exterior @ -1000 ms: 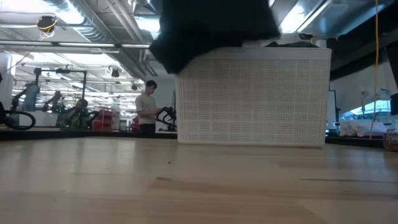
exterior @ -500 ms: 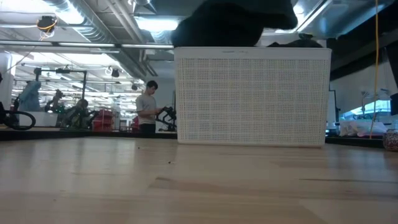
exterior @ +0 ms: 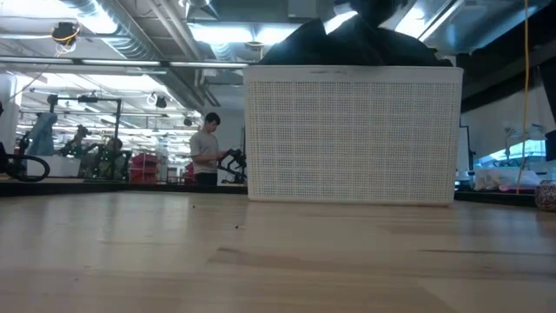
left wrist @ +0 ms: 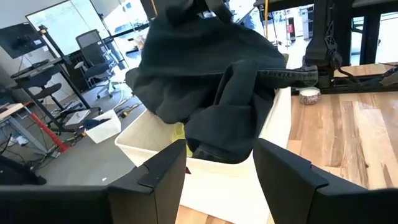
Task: Sort clothes
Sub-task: Put the black pants into the white laundry organizer
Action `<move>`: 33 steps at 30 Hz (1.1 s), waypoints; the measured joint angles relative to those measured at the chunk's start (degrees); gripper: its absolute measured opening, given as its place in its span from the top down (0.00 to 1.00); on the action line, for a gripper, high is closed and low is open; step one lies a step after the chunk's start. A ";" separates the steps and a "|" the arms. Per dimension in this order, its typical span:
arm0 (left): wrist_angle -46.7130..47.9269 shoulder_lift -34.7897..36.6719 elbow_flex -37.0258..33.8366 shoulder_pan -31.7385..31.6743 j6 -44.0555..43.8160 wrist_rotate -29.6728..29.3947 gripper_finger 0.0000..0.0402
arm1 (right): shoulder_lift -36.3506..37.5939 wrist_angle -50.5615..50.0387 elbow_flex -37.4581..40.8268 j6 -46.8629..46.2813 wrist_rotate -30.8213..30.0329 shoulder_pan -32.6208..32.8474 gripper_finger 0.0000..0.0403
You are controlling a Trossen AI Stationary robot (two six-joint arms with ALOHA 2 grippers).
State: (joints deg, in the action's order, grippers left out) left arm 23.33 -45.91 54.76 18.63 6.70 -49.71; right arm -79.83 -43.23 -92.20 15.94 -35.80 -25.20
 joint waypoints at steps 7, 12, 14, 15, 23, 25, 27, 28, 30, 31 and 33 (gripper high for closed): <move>0.00 0.00 0.00 0.00 -0.01 0.00 0.55 | -7.85 -6.21 0.00 -5.88 14.20 0.06 0.95; 0.03 0.00 0.00 0.01 0.13 0.00 0.55 | -14.26 -7.23 -0.02 -8.30 19.81 0.03 0.95; 0.03 0.00 0.00 0.01 0.11 0.00 0.55 | -16.98 -7.42 -0.02 -9.66 20.66 0.03 0.95; 0.03 0.00 0.00 0.01 0.12 0.00 0.55 | -18.47 -7.38 -0.02 -10.35 20.66 0.06 0.95; 0.02 0.00 0.00 0.00 0.00 0.00 0.55 | -26.97 -7.02 -0.13 -17.95 20.71 0.06 0.87; 0.03 0.00 0.00 0.01 0.02 0.00 0.55 | -27.96 -6.95 -0.13 -19.49 20.64 0.06 0.84; 0.04 0.00 0.00 0.00 0.02 0.00 0.55 | -28.02 -6.97 -0.13 -19.84 20.66 0.06 0.79; 0.04 0.00 0.00 0.02 0.03 0.00 0.55 | -28.00 -6.98 -0.24 -19.82 20.68 0.07 0.77; 0.05 -0.03 0.00 0.01 0.06 0.00 0.55 | -27.60 -8.67 -1.47 -19.72 21.04 0.11 0.71; 0.06 -0.04 0.00 0.00 0.08 0.00 0.55 | -27.29 -9.97 -2.55 -19.58 21.38 0.14 0.69; 0.08 -0.04 0.00 0.02 0.11 0.00 0.55 | -26.13 -12.95 -5.23 -19.30 22.78 0.12 0.63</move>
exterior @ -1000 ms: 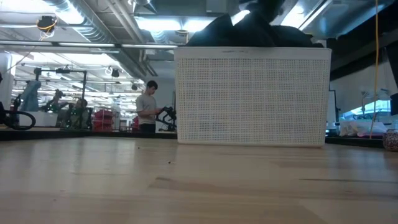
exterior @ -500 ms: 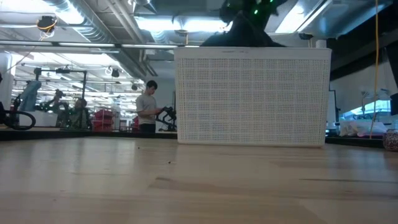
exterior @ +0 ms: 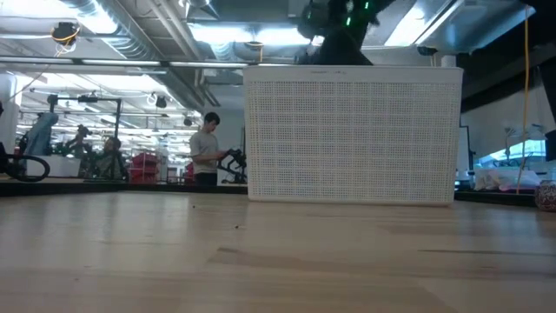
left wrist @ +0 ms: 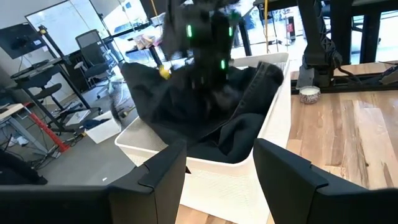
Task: Sort clothes
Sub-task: Put the black pants into the white laundry organizer
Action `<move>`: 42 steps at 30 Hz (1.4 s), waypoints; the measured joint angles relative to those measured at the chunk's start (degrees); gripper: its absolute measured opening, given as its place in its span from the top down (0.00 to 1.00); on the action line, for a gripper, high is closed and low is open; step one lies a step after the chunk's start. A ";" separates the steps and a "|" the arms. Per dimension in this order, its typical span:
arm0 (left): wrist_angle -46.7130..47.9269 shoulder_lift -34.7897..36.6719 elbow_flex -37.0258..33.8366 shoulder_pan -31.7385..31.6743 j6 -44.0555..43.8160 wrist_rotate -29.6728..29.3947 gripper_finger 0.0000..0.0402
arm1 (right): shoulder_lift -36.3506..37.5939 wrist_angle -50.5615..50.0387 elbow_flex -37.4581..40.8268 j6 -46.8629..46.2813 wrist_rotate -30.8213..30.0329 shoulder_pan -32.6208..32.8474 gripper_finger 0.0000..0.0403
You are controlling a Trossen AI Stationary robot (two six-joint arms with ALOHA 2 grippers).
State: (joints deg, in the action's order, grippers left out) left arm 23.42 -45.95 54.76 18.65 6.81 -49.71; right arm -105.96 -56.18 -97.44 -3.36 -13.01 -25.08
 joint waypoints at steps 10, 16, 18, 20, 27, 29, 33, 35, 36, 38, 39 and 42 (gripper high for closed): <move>-0.02 0.00 0.00 -0.01 -0.26 0.00 0.55 | 5.46 -11.15 -16.33 -0.93 0.86 0.00 0.50; 0.00 0.00 0.00 -0.02 -0.36 0.00 0.55 | 6.48 -10.32 -23.05 -0.93 -7.16 -0.08 0.50; -0.02 0.00 0.00 0.00 -0.37 0.00 0.55 | 6.48 -8.24 -23.62 -0.88 -11.71 -0.12 0.50; -0.03 0.00 0.00 -0.02 -0.37 0.00 0.55 | 6.48 -5.88 -23.64 -0.74 -15.41 -0.65 0.50; 0.10 0.02 0.00 -0.02 -0.20 0.02 0.55 | 6.16 -5.96 -21.40 -0.77 -4.64 -1.60 0.50; 0.96 0.02 0.00 -0.02 -0.77 0.67 0.55 | 6.11 -9.36 -21.37 -0.91 0.43 -1.55 0.50; 1.60 0.00 -0.02 0.00 -0.83 1.89 0.55 | 6.11 -18.60 -21.39 -1.06 10.94 -1.57 0.50; 1.10 0.00 -0.02 0.00 -0.83 1.92 0.55 | 6.11 -21.30 -21.37 -1.16 12.58 -1.05 0.50; 1.09 0.00 -0.02 -0.01 -0.83 1.92 0.55 | 6.12 -22.12 -21.40 -1.23 12.58 -0.78 0.50; 1.10 0.00 -0.02 -0.01 -0.83 1.92 0.55 | 6.53 -23.15 -21.81 -1.23 12.14 -0.76 0.50; 1.14 0.00 -0.02 0.00 -0.85 1.92 0.55 | 6.65 -23.24 -22.39 -1.14 11.92 -0.73 0.50; 1.12 0.00 -0.02 0.00 -0.85 1.92 0.55 | 7.18 -23.10 -25.34 -0.93 10.78 -0.83 0.50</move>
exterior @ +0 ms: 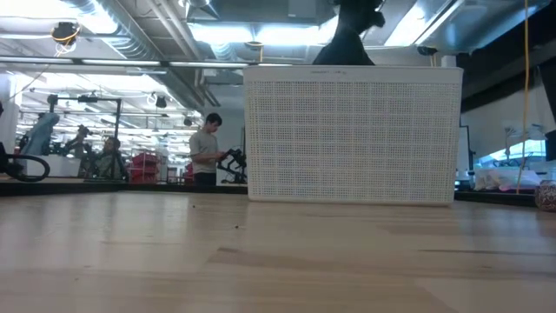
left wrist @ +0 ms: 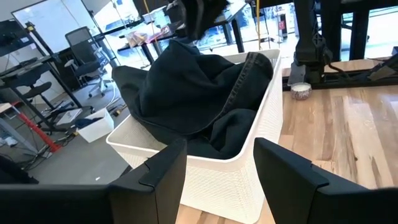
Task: Sort clothes
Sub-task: Put the black pants into the white laundry organizer
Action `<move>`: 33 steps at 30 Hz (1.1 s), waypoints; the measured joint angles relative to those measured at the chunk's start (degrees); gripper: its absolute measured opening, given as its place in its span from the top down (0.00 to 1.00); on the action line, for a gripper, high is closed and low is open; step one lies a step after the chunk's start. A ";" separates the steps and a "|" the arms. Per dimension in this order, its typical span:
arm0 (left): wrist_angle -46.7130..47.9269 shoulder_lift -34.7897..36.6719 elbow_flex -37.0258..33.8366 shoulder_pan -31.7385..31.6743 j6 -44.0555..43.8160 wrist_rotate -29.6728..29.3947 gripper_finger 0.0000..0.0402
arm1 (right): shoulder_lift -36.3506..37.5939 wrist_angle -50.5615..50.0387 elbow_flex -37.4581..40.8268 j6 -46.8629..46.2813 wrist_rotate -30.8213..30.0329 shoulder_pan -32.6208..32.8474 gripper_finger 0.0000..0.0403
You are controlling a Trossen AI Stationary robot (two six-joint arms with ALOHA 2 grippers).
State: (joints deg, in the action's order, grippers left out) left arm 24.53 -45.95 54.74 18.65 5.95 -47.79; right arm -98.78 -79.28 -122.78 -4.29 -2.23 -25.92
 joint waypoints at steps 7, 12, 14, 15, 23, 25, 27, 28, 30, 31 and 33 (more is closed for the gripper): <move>-0.39 0.00 0.00 -0.02 -1.55 0.00 0.55 | 0.14 14.12 -4.81 2.04 -26.12 -0.21 0.50; 2.32 -0.60 0.00 0.00 -8.01 0.04 0.55 | -1.00 26.01 -0.94 6.22 -31.92 -5.24 0.50; 4.05 -1.11 0.00 0.07 -10.48 0.04 0.55 | -2.02 29.10 1.41 5.92 -30.73 -8.26 0.50; 4.53 -1.41 0.00 0.07 -11.67 0.05 0.55 | -2.50 30.22 2.64 5.56 -29.52 -10.00 0.50; 4.87 -4.77 0.00 0.04 -14.68 0.04 0.55 | -8.91 33.08 13.26 -1.49 -18.76 -18.68 0.50; 4.83 -5.62 0.00 0.04 -14.75 0.02 0.55 | -10.34 33.65 15.03 -1.74 -15.93 -19.20 0.50; 4.85 -6.46 0.00 0.06 -14.61 0.02 0.55 | -11.11 33.92 16.11 -0.37 -11.58 -19.23 0.50; 4.87 -6.79 0.00 0.06 -14.60 0.04 0.55 | -11.10 34.36 16.56 0.32 -9.37 -19.01 0.50; 4.83 -7.23 0.00 0.05 -14.58 0.03 0.55 | -10.77 34.56 16.73 1.70 -5.86 -17.81 0.50; 4.83 -7.34 0.00 0.04 -14.58 0.04 0.55 | -10.27 34.05 16.78 2.19 -4.74 -16.92 0.50; 4.83 -7.41 0.00 0.04 -14.57 0.02 0.55 | -9.12 32.68 16.83 3.53 -3.63 -14.36 0.50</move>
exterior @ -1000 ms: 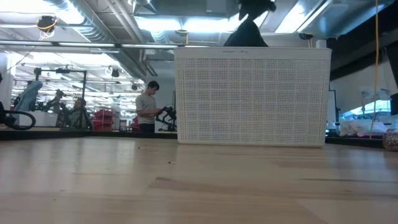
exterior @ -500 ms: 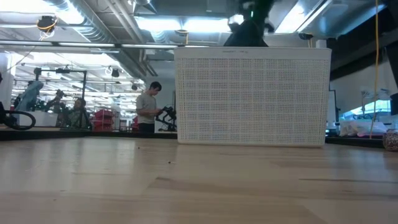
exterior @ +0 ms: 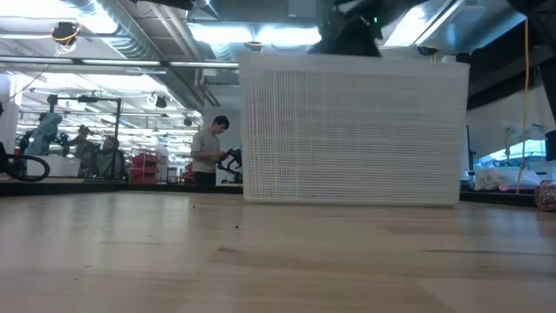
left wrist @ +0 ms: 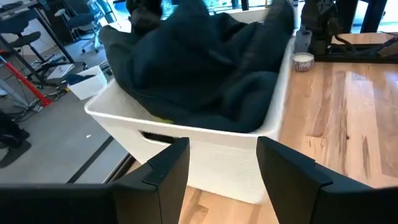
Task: Sort clothes
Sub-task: Put the black pants into the white laundry organizer
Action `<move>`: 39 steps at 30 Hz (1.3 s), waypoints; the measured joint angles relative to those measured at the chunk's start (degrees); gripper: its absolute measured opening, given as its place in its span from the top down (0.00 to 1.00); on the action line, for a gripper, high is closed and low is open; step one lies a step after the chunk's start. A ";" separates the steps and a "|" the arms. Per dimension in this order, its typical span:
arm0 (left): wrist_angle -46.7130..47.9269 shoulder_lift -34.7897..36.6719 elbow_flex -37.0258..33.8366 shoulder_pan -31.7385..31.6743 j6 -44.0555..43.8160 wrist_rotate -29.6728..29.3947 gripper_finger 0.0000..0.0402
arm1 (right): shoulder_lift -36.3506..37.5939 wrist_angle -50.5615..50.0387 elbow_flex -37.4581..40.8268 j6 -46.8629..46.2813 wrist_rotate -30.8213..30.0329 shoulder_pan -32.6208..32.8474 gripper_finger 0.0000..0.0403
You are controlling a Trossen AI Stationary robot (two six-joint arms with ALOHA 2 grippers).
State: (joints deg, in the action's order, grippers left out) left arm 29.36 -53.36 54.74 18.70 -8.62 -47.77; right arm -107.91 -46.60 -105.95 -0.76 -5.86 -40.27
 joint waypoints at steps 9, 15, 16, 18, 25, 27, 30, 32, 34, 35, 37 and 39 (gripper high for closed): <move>-0.05 0.11 0.00 0.00 0.11 0.00 0.55 | 4.73 -5.50 0.00 2.80 0.93 10.98 0.50; -0.89 0.11 0.00 0.00 2.33 -0.03 0.55 | 4.74 -7.48 0.00 4.98 -0.25 17.69 0.50; -1.49 0.11 0.00 0.00 3.09 -0.03 0.55 | 4.90 -7.13 -0.06 5.36 -1.04 18.71 0.50; -2.67 0.11 0.00 0.00 3.88 -0.02 0.55 | 5.17 -6.22 -0.65 5.82 -2.40 20.83 0.50; -2.95 0.09 0.00 0.00 4.26 -0.02 0.55 | 5.49 -8.85 -1.51 5.73 6.70 27.29 0.50; -2.97 0.09 0.00 0.00 3.84 -0.02 0.55 | 5.16 -10.23 -0.70 5.70 6.04 29.36 0.50; -2.74 -0.03 0.00 0.00 2.80 -0.02 0.55 | 5.15 -8.70 3.75 5.22 2.94 31.50 0.50; -2.20 -0.12 0.00 0.00 2.64 -0.01 0.55 | 5.15 -5.04 8.90 4.55 2.64 32.13 0.50; -1.88 -0.26 0.00 0.00 2.51 -0.02 0.55 | 5.12 0.19 15.16 3.06 2.65 32.14 0.50; -1.51 -0.28 0.00 0.00 2.40 -0.02 0.55 | 5.12 3.97 18.49 2.39 2.75 32.11 0.50; -1.39 -0.50 0.00 0.00 2.55 -0.01 0.55 | 4.83 12.35 24.85 0.87 2.96 31.90 0.50; -1.47 -0.64 0.00 -0.08 2.71 0.00 0.55 | 3.51 19.14 29.68 0.33 2.74 31.57 0.50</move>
State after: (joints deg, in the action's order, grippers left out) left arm 27.90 -54.01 54.74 18.62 -5.91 -47.77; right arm -104.40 -27.46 -76.27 -0.44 -3.12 -8.71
